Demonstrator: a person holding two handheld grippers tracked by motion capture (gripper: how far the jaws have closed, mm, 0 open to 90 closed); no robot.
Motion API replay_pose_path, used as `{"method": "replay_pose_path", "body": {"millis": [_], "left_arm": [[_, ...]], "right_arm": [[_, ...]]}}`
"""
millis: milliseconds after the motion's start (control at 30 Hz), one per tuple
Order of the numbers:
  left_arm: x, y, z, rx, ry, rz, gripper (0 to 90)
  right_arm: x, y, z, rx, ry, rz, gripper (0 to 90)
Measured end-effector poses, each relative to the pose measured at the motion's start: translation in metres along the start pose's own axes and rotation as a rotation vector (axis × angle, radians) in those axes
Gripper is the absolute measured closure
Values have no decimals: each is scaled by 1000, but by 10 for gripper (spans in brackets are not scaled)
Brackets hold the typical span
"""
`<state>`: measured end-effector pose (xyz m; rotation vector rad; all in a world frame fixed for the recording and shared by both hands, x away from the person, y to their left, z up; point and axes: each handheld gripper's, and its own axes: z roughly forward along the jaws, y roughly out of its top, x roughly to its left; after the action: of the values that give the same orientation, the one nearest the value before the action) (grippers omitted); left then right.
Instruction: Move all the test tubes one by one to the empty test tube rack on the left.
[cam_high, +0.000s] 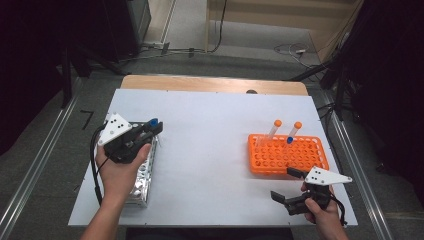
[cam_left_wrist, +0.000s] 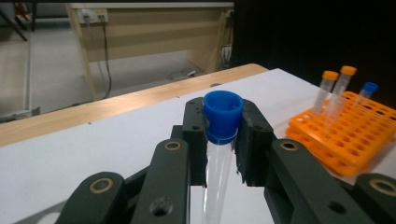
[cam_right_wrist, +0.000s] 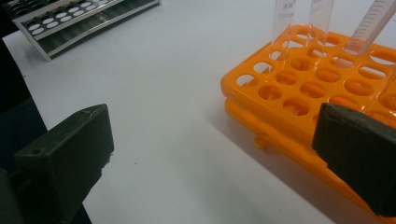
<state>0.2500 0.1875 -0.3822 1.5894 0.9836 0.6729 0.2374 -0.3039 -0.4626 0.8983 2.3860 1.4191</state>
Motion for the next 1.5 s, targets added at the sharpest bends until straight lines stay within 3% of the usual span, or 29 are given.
{"method": "replay_pose_path", "body": {"millis": [367,667,900,1033,1500], "left_arm": [[42,-4,25,3,99,-54,763],[63,-8,40,-14,183,-90,763],[68,-14,51,7,207,-88,763],[68,-17,57,52,219,-69,763],[69,-27,66,197,214,-95,755]], "right_arm": [[-2,-1,0,-17,15,-8,0],[-1,-2,4,-12,25,-14,0],[-1,-2,4,-10,32,-18,0],[0,-2,5,-10,33,-18,0],[-2,-2,7,-6,27,-17,0]]}}
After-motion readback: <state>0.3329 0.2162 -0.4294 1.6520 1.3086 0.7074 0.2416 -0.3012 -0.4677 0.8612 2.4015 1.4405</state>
